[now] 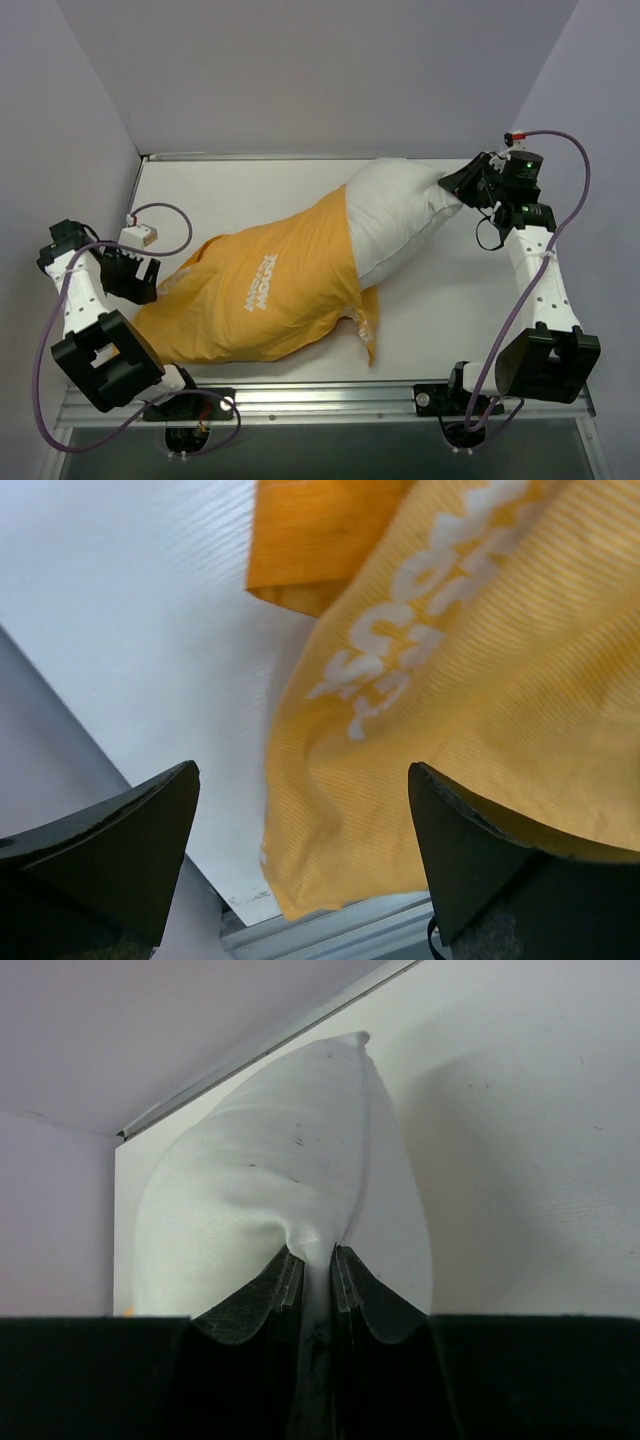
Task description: Remove the pillowcase from the pillow
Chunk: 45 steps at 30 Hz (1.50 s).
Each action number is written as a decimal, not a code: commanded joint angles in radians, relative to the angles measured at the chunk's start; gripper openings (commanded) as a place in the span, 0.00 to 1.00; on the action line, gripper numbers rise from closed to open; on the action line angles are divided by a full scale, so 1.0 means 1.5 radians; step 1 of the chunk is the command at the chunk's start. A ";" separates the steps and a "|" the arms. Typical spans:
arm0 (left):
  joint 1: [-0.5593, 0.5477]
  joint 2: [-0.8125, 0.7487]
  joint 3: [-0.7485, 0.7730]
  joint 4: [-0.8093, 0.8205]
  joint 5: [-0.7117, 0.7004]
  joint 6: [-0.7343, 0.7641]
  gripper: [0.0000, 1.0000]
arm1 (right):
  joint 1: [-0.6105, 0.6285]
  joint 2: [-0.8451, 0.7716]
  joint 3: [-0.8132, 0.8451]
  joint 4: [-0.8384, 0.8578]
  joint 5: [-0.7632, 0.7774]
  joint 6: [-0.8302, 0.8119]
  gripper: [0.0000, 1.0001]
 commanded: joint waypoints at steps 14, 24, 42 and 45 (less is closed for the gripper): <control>0.040 -0.095 -0.144 -0.183 -0.209 0.314 0.94 | 0.013 -0.024 -0.005 0.093 0.013 -0.039 0.00; -0.014 -0.075 -0.252 0.107 -0.184 0.220 0.94 | 0.013 -0.027 -0.025 0.082 0.018 -0.040 0.00; 0.205 0.076 0.035 0.303 -0.196 -0.061 0.02 | -0.218 -0.052 0.099 0.078 -0.054 -0.005 0.00; 0.245 0.102 0.080 0.300 -0.209 -0.062 0.02 | -0.240 -0.062 0.098 0.084 -0.067 0.015 0.00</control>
